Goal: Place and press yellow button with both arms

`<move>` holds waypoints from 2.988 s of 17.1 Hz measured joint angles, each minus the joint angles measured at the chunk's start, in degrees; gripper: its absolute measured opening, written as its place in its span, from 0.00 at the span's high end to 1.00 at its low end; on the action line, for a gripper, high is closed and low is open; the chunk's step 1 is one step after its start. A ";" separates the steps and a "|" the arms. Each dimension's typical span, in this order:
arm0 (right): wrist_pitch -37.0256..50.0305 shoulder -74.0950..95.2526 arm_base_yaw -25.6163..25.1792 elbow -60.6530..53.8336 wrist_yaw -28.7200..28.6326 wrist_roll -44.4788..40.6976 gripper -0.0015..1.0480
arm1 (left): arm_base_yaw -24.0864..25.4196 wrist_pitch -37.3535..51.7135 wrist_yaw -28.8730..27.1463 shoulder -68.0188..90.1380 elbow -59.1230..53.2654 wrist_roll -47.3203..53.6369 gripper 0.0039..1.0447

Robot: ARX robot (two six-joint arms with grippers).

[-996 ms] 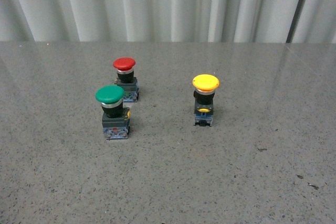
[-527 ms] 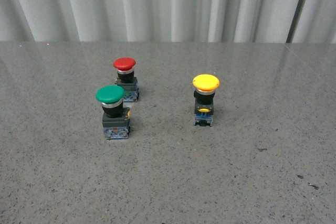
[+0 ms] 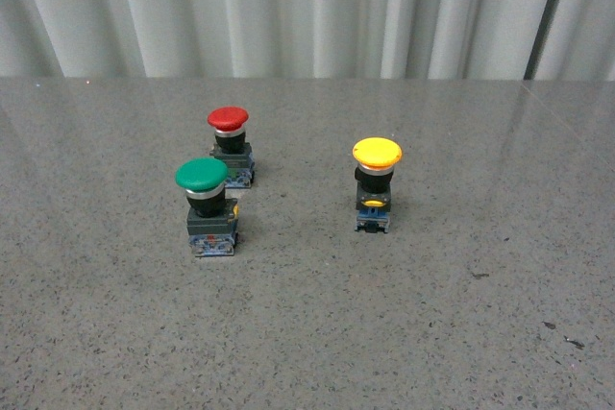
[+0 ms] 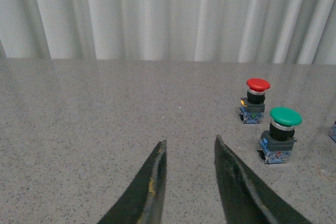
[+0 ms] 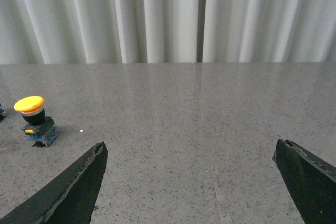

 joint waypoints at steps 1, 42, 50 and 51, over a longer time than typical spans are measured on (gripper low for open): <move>0.00 0.00 0.00 0.00 0.02 0.00 0.06 | 0.00 0.02 0.00 0.00 0.00 0.00 0.64; 16.04 101.68 29.22 55.76 4.33 4.85 0.98 | 0.00 0.02 0.00 0.00 0.00 0.00 0.06; 13.18 102.90 28.87 56.41 4.83 4.04 0.98 | 0.00 0.02 0.00 0.00 0.00 0.00 0.06; 13.20 102.84 28.87 56.39 4.85 4.00 0.98 | 0.00 0.04 0.00 0.00 0.00 0.00 0.06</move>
